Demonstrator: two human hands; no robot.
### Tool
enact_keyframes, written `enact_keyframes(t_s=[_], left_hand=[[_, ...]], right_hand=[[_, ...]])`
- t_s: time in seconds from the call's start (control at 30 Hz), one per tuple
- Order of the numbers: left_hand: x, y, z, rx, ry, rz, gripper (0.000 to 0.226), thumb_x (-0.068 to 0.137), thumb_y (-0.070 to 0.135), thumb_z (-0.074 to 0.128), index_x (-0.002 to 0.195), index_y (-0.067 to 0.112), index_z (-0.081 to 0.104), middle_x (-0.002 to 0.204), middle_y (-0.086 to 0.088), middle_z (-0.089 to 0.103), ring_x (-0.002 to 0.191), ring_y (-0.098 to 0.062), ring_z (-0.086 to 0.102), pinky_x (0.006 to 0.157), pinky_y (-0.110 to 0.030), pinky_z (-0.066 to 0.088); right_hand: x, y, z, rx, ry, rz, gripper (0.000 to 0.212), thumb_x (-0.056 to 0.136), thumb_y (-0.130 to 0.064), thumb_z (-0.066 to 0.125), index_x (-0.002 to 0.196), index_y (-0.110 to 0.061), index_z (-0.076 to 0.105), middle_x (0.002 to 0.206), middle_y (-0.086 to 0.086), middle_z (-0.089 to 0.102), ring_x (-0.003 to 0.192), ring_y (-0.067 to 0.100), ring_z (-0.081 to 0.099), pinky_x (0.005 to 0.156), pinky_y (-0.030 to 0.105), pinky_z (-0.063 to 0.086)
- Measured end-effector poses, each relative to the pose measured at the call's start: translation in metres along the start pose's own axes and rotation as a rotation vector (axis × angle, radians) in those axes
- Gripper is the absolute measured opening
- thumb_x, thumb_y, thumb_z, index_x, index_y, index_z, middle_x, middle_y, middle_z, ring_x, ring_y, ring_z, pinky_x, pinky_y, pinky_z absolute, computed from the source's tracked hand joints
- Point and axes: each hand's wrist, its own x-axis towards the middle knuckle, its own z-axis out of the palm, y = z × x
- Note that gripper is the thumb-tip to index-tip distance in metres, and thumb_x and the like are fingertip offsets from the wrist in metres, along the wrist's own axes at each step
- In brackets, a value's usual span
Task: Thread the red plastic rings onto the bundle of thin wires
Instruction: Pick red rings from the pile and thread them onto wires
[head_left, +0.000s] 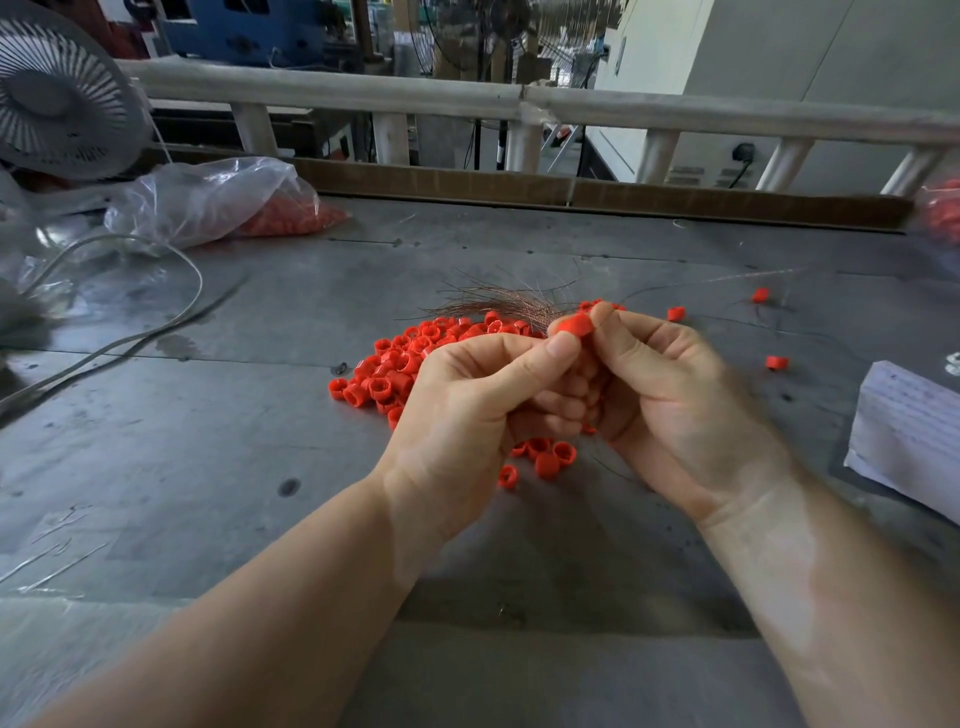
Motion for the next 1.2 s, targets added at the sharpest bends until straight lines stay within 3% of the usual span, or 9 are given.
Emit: enact_keyframes(t_s=[0.3,0.47,0.57,0.73,0.9,1.2], left_hand=[[-0.001,0.000,0.000,0.005,0.003,-0.004,0.017,0.064,0.021,0.066,0.063,0.005,0.067,0.054,-0.007,0.060,0.046,-0.011,0.058,0.047,-0.019,0.051],[0.001,-0.001,-0.004,-0.014,0.041,0.011,0.018,0.064,0.021,0.066,0.070,0.005,0.071,0.061,-0.007,0.064,0.053,-0.012,0.061,0.054,-0.020,0.054],[0.002,-0.004,-0.005,0.040,0.067,0.053,0.019,0.068,0.017,0.066,0.079,0.002,0.070,0.064,-0.007,0.067,0.057,-0.013,0.064,0.056,-0.021,0.055],[0.002,-0.008,-0.007,0.230,0.079,0.130,0.010,0.085,0.004,0.061,0.090,0.004,0.070,0.076,-0.008,0.073,0.071,-0.016,0.071,0.062,-0.021,0.054],[0.002,-0.011,-0.005,0.357,0.075,0.194,0.012,0.085,0.002,0.061,0.095,0.003,0.068,0.079,-0.009,0.073,0.070,-0.014,0.071,0.064,-0.019,0.055],[0.002,-0.015,-0.004,0.599,0.148,0.295,0.013,0.086,0.009,0.063,0.097,0.007,0.070,0.086,-0.009,0.073,0.082,-0.021,0.070,0.080,-0.040,0.057]], right_hand=[[-0.001,0.000,0.000,-0.004,0.002,-0.023,0.023,0.075,-0.031,0.062,0.075,-0.009,0.071,0.060,0.005,0.062,0.052,0.013,0.059,0.046,0.023,0.049],[0.002,0.001,-0.007,-0.304,0.074,-0.165,0.008,0.074,-0.025,0.067,0.079,-0.025,0.073,0.078,-0.004,0.070,0.073,0.009,0.065,0.065,0.021,0.054],[0.002,0.002,-0.006,-0.360,0.090,-0.189,0.011,0.074,-0.018,0.065,0.079,-0.026,0.072,0.079,-0.003,0.070,0.074,0.012,0.067,0.068,0.024,0.055],[0.001,0.003,-0.007,-0.310,0.134,-0.085,0.012,0.073,-0.028,0.071,0.082,-0.019,0.073,0.077,0.009,0.070,0.071,0.023,0.066,0.074,0.043,0.056],[0.001,0.007,-0.004,-0.311,0.211,-0.115,0.013,0.064,-0.024,0.069,0.073,-0.016,0.074,0.071,0.007,0.071,0.065,0.018,0.067,0.067,0.033,0.059],[0.001,0.008,0.001,-0.374,0.250,-0.206,0.006,0.068,-0.021,0.066,0.070,-0.017,0.071,0.067,0.000,0.070,0.065,0.010,0.066,0.059,0.020,0.053]])
